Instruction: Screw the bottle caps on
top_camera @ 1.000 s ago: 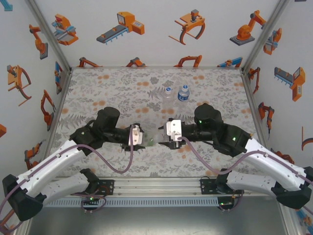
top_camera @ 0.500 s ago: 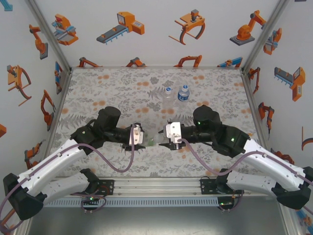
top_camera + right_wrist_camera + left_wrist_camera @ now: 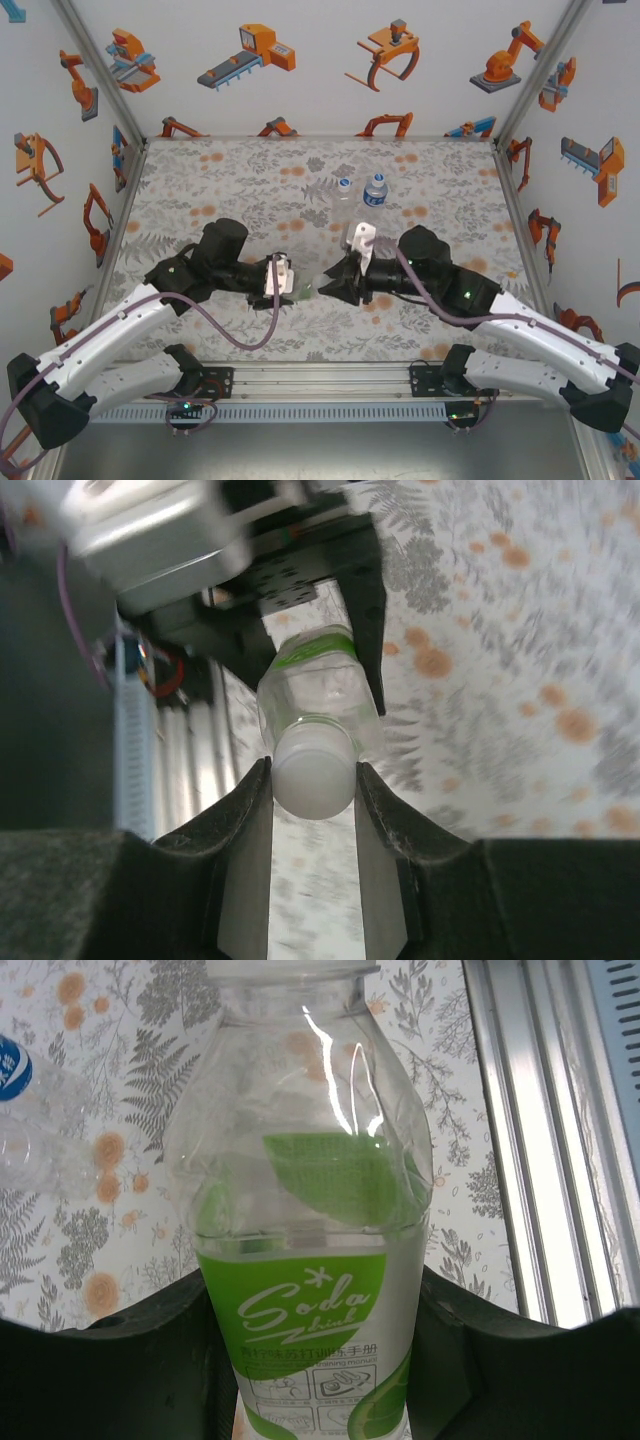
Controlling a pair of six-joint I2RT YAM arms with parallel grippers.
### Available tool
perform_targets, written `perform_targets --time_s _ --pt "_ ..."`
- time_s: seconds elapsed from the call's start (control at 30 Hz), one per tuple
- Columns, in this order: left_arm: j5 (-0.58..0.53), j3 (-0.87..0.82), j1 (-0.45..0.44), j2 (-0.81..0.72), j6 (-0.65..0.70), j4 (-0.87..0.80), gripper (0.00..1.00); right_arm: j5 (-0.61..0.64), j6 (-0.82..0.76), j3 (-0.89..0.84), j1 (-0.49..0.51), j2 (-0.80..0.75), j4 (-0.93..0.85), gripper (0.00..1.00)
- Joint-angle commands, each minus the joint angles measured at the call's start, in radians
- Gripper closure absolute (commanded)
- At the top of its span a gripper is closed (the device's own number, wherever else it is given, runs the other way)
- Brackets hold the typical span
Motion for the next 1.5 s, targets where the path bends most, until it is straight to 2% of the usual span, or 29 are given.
perform_targets --time_s 0.0,0.13,0.23,0.3,0.43,0.5,0.6,0.63,0.73,0.83,0.97,1.17,1.3,1.47 --pt "0.031 0.043 -0.010 0.007 -0.009 0.053 1.00 0.301 0.654 -0.038 0.003 0.019 0.111 1.00" --pt "0.017 0.041 -0.010 0.016 -0.027 0.072 1.00 0.433 1.050 -0.076 0.003 0.015 0.084 1.00" --pt "0.007 0.044 -0.010 0.024 -0.038 0.082 1.00 0.496 1.220 -0.077 0.004 0.013 0.006 1.00" --pt "0.006 0.046 -0.010 0.025 -0.041 0.082 1.00 0.510 1.242 -0.064 0.004 0.012 -0.042 1.00" --pt "0.004 0.040 -0.011 0.018 -0.036 0.080 1.00 0.489 1.201 -0.058 0.005 0.019 -0.017 1.00" --pt "0.006 0.040 -0.010 0.016 -0.036 0.080 1.00 0.478 1.159 -0.042 0.003 0.020 -0.011 0.93" --pt "0.007 0.038 -0.010 0.017 -0.033 0.079 1.00 0.468 0.962 -0.013 0.002 0.008 -0.009 0.68" --pt "0.007 0.040 -0.010 0.016 -0.031 0.076 1.00 0.457 0.869 0.001 0.004 -0.001 -0.013 0.63" --pt "0.008 0.043 -0.010 0.022 -0.022 0.060 1.00 0.395 0.587 0.045 0.004 -0.024 -0.047 0.51" --pt "0.009 0.050 -0.010 0.027 -0.012 0.042 1.00 0.293 0.283 0.096 0.004 -0.030 -0.103 0.46" --pt "0.017 0.052 -0.010 0.029 0.007 0.020 1.00 0.142 -0.091 0.159 0.004 -0.028 -0.178 0.45" --pt "0.063 0.042 -0.010 0.027 0.036 0.010 1.00 -0.075 -0.533 0.196 0.003 0.003 -0.267 0.45" --pt "0.072 0.040 -0.010 0.030 0.041 0.005 1.00 -0.177 -0.640 0.230 0.005 0.045 -0.308 0.45" --pt "0.072 0.041 -0.010 0.026 0.045 0.003 1.00 -0.159 -0.642 0.179 0.005 0.046 -0.258 0.47"
